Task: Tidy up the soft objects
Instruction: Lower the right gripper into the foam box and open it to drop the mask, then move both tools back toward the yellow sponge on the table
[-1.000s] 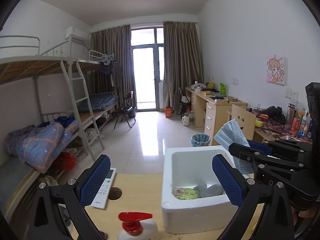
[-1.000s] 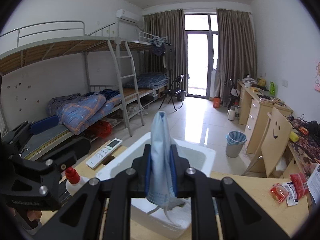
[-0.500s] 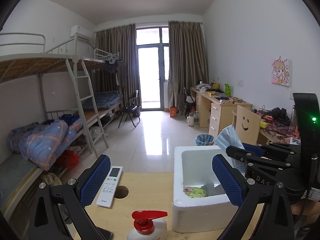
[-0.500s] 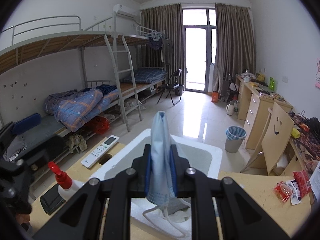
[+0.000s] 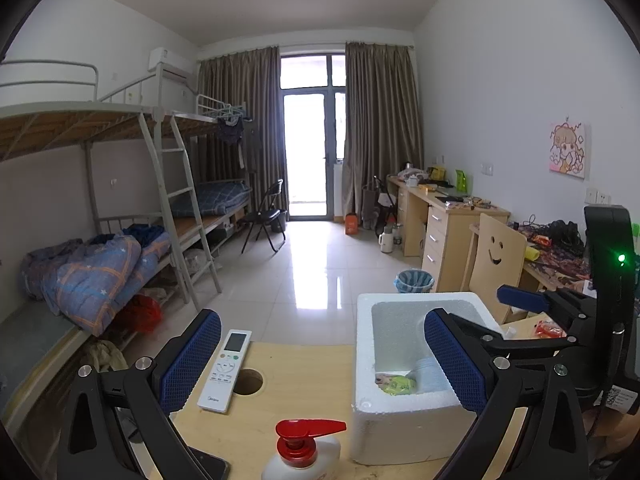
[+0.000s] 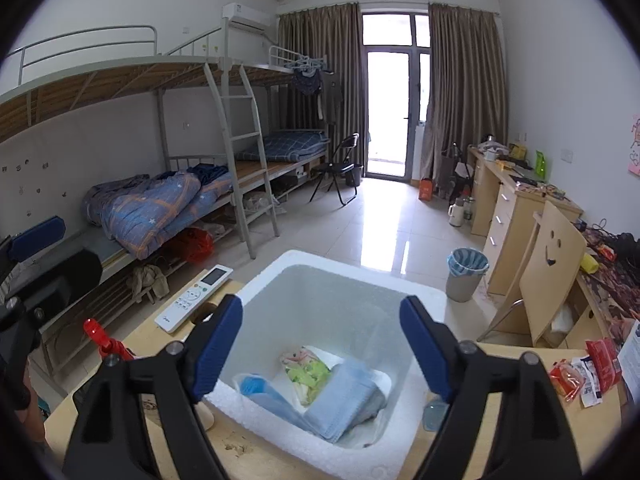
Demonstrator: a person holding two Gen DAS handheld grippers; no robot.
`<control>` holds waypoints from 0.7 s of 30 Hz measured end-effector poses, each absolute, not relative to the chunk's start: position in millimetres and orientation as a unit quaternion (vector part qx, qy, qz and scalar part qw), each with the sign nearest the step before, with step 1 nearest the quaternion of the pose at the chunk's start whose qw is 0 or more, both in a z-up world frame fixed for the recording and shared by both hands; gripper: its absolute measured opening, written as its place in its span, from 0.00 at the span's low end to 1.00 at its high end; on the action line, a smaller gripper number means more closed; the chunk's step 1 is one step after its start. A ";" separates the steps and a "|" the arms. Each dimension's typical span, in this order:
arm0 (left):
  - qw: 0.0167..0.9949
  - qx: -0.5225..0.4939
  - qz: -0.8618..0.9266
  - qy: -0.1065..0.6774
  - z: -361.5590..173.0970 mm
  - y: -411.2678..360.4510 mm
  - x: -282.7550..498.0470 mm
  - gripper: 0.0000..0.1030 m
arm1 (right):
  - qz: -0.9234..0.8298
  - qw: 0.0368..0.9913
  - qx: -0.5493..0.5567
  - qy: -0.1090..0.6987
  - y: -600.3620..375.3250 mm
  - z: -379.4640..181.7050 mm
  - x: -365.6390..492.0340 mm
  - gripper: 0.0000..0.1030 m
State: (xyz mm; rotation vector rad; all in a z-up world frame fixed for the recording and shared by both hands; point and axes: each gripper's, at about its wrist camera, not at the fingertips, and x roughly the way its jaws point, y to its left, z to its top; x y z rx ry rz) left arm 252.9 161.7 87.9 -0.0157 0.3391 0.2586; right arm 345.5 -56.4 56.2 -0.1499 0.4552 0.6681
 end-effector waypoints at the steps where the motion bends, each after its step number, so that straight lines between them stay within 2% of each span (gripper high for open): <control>1: 0.977 -0.008 0.128 0.167 88.3 161.8 253.0 0.99 | 0.324 0.917 -0.072 0.221 -57.6 57.1 344.7 0.82; 21: 0.982 0.001 0.117 0.146 107.8 133.6 211.4 0.99 | 0.303 0.931 -0.062 0.192 -95.5 90.4 300.5 0.92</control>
